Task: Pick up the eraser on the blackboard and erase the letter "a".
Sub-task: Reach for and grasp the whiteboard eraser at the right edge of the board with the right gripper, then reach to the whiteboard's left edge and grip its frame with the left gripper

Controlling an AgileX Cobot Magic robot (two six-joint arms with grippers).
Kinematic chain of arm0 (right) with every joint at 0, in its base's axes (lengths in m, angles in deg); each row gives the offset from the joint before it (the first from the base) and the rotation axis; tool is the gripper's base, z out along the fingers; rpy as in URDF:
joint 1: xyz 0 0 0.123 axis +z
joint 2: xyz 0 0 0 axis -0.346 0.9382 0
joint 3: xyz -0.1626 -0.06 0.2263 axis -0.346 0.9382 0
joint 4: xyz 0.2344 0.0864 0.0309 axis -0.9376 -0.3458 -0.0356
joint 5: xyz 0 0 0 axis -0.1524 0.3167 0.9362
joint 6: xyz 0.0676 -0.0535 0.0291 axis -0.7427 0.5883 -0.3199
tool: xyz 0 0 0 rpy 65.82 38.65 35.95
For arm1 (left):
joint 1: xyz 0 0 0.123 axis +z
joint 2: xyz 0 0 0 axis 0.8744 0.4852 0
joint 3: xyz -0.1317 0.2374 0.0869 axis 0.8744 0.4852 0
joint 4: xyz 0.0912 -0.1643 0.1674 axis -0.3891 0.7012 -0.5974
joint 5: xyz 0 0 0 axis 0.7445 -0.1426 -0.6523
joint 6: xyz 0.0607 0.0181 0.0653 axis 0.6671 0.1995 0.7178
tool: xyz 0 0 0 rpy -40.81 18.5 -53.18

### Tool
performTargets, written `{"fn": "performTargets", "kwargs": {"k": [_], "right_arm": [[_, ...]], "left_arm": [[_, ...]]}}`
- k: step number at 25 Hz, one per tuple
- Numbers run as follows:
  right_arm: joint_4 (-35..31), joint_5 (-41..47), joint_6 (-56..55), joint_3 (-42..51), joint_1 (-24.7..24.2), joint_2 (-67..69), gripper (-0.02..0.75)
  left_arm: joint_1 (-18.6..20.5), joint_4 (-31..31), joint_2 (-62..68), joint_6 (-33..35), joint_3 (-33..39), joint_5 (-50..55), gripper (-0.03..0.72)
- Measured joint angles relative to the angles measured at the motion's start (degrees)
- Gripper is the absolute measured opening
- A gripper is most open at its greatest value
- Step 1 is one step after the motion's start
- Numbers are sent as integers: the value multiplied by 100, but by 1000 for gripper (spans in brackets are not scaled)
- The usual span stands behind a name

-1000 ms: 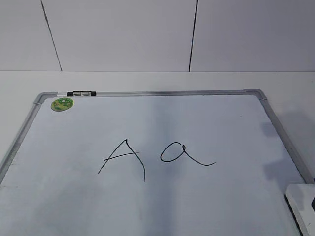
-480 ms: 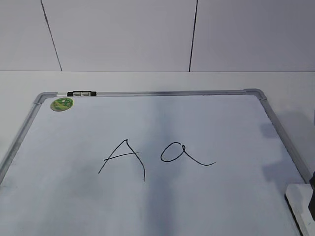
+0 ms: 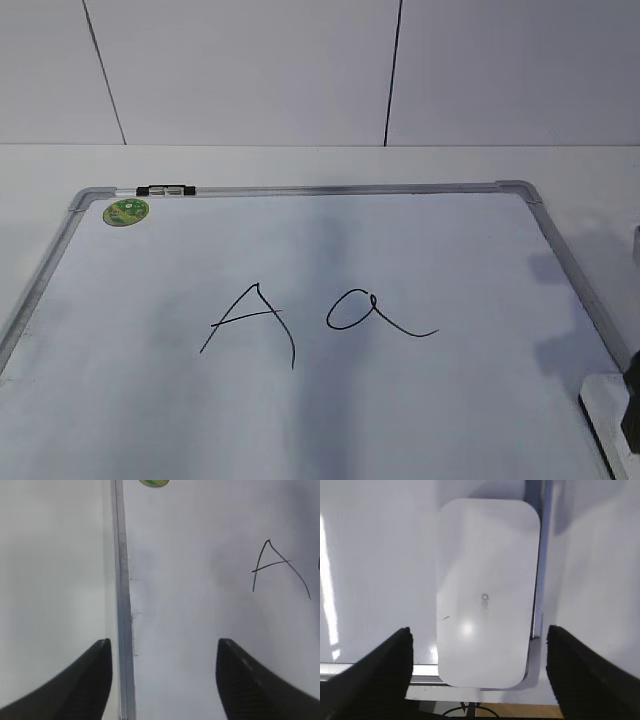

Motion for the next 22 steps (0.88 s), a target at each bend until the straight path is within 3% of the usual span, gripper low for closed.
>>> {"fn": "performTargets", "kwargs": {"k": [8, 22], "right_arm": [[35, -337, 21, 173, 0, 312, 635], [35, -701, 10, 173, 0, 910, 636]], "left_arm": [[0, 70, 804, -9, 0, -149, 524], [0, 70, 1152, -9, -9, -329, 529]]}}
